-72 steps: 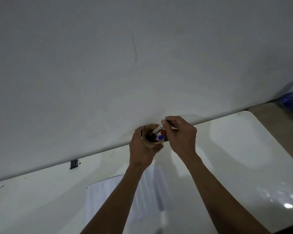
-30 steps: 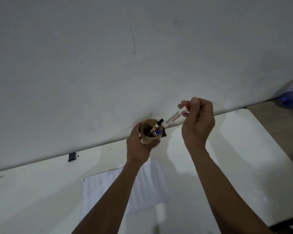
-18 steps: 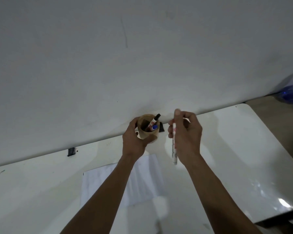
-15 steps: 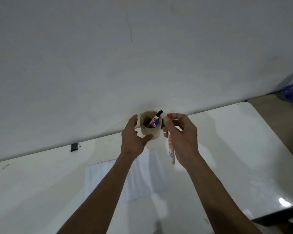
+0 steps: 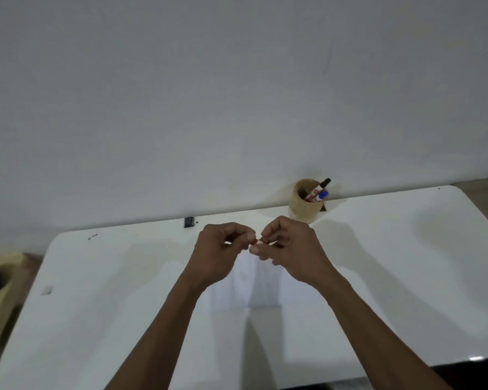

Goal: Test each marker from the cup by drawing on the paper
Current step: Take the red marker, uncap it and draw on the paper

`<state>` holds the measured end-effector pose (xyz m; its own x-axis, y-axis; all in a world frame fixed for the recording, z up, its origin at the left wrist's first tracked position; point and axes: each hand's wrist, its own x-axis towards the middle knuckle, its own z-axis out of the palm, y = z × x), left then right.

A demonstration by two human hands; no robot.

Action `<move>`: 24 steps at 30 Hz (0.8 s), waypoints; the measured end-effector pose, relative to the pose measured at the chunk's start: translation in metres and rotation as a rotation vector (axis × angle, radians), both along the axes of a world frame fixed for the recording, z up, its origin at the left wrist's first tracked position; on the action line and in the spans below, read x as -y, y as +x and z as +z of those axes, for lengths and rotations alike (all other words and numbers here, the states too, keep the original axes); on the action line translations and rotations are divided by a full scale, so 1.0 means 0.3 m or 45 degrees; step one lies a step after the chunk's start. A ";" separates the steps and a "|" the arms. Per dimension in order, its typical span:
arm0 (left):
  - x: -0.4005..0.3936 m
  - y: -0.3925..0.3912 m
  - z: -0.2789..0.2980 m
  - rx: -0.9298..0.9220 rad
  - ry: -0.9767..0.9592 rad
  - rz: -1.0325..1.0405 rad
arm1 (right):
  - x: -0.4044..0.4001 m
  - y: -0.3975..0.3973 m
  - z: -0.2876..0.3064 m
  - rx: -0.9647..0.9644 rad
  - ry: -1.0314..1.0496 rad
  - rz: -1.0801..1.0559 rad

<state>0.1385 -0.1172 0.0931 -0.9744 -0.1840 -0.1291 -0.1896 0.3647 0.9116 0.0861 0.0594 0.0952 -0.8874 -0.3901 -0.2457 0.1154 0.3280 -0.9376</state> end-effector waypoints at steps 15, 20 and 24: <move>0.206 0.329 -0.063 -0.073 0.036 0.195 | 0.194 0.269 -0.024 0.426 -0.651 -0.416; 0.210 0.358 -0.103 -0.138 -0.116 0.155 | 0.271 0.329 -0.078 0.395 -0.526 -0.386; 0.232 0.361 -0.136 -0.054 -0.132 0.160 | 0.278 0.302 -0.117 0.407 -0.537 -0.417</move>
